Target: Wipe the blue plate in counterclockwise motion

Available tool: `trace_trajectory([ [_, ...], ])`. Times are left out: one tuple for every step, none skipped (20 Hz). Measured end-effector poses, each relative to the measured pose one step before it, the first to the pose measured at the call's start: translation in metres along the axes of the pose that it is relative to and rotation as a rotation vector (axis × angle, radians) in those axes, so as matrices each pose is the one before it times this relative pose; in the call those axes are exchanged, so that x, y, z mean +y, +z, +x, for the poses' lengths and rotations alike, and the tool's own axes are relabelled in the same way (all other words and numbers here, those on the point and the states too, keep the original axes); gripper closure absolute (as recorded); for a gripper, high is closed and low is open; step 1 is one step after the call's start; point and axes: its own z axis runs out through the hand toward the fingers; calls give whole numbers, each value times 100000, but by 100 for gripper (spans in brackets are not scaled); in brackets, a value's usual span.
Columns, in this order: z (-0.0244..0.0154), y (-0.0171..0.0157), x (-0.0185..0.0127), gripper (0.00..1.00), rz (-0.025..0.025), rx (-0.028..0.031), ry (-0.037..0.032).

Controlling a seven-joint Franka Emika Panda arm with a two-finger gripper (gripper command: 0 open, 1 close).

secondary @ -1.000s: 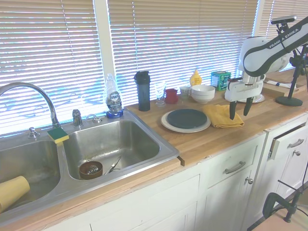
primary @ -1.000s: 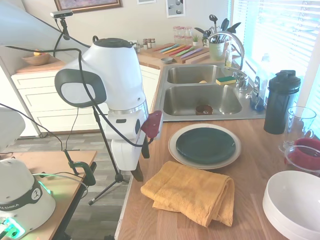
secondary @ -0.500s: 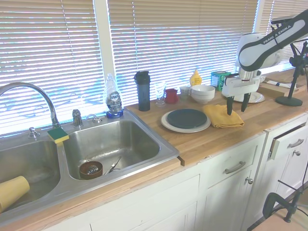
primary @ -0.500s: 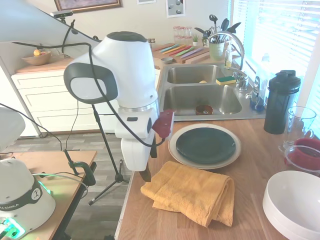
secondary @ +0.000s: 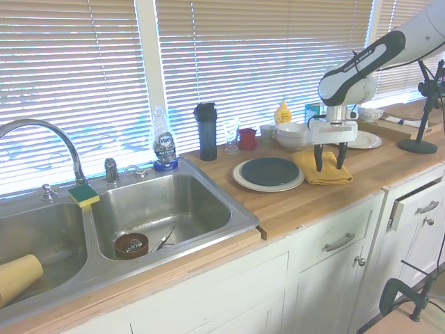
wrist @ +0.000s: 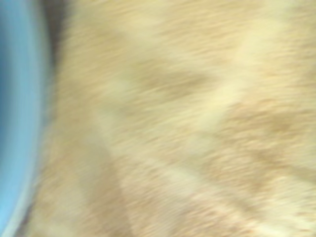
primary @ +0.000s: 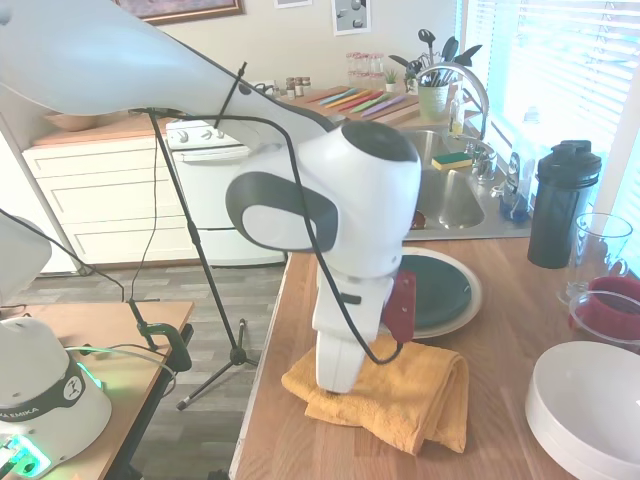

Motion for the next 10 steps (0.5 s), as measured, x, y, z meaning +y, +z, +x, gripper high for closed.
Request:
trace_trajectory([
  [763,-132,642,0,972,-686,835],
  [776,-147,696,0,890,-749,988],
  [736,-86,697,0,810,-923,855],
  [603,-8,630,0,653,-1098,563],
  [424,38,506,0,236,-957,400],
  [212,84,301,0,23,-869,196],
  [-27,182,0,0,-85,-724,-180],
  [-200,326,-241,0,-395,-566,-737],
  [-470,496,-524,0,-643,-623,-1117],
  [-696,585,-744,0,-800,-680,-1698],
])
